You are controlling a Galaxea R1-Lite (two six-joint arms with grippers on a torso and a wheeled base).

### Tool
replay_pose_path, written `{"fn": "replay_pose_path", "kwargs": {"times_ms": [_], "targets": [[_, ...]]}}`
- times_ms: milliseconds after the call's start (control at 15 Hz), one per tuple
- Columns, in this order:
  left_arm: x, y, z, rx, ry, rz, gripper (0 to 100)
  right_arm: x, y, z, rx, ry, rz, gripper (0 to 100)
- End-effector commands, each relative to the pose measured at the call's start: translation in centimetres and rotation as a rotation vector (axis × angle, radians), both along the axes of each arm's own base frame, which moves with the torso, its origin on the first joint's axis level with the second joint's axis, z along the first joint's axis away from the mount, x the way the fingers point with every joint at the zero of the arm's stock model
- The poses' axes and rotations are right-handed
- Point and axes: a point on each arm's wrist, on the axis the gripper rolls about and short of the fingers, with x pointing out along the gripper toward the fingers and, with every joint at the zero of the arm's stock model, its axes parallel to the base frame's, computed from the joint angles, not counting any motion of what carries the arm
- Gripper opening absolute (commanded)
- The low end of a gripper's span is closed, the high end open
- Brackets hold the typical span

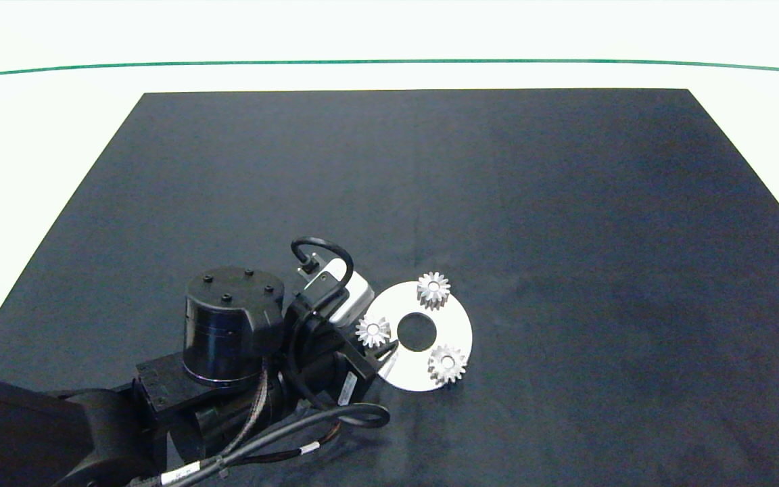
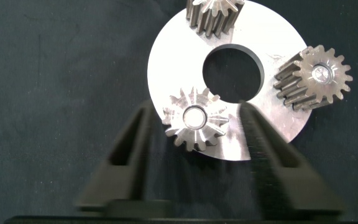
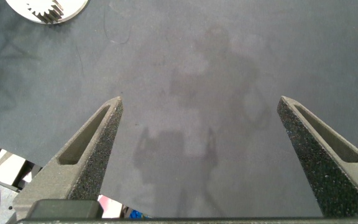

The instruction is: Install three planetary gears onto the carrier pins

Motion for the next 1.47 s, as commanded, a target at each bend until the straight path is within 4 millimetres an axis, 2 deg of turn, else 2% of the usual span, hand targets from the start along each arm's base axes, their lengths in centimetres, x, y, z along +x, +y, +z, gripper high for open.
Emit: {"fn": "replay_pose_path", "kwargs": {"times_ms": [67, 400, 667, 867, 1133, 1333, 1467], "targets": [[0.0, 0.0, 0.1, -0.001, -0.004, 0.003, 100, 0.0, 0.0, 0.0, -0.002, 0.0, 0.002, 100], [-0.7, 1.2, 1.7, -0.033, -0.025, 0.029, 100, 0.2, 0.1, -0.1, -0.007, 0.011, 0.0, 100], [-1.6, 5.8, 3.2, -0.028, -0.022, 0.158, 100, 0.4, 0.2, -0.1, -0.006, 0.021, -0.001, 100], [-3.3, 8.7, 3.8, -0.033, -0.04, 0.243, 100, 0.5, 0.2, -0.1, -0.004, 0.021, -0.005, 100], [-6.3, 13.1, 4.0, -0.016, -0.019, 0.39, 100, -0.6, -0.4, -0.6, 0.016, 0.021, -0.059, 100], [-9.0, 14.8, 4.8, -0.038, -0.035, 0.435, 100, -1.1, -0.6, -0.8, 0.021, 0.009, -0.123, 100], [-9.7, 15.8, 4.7, -0.036, -0.021, 0.496, 100, -1.3, -0.8, -1.3, 0.018, 0.02, -0.173, 100]]}}
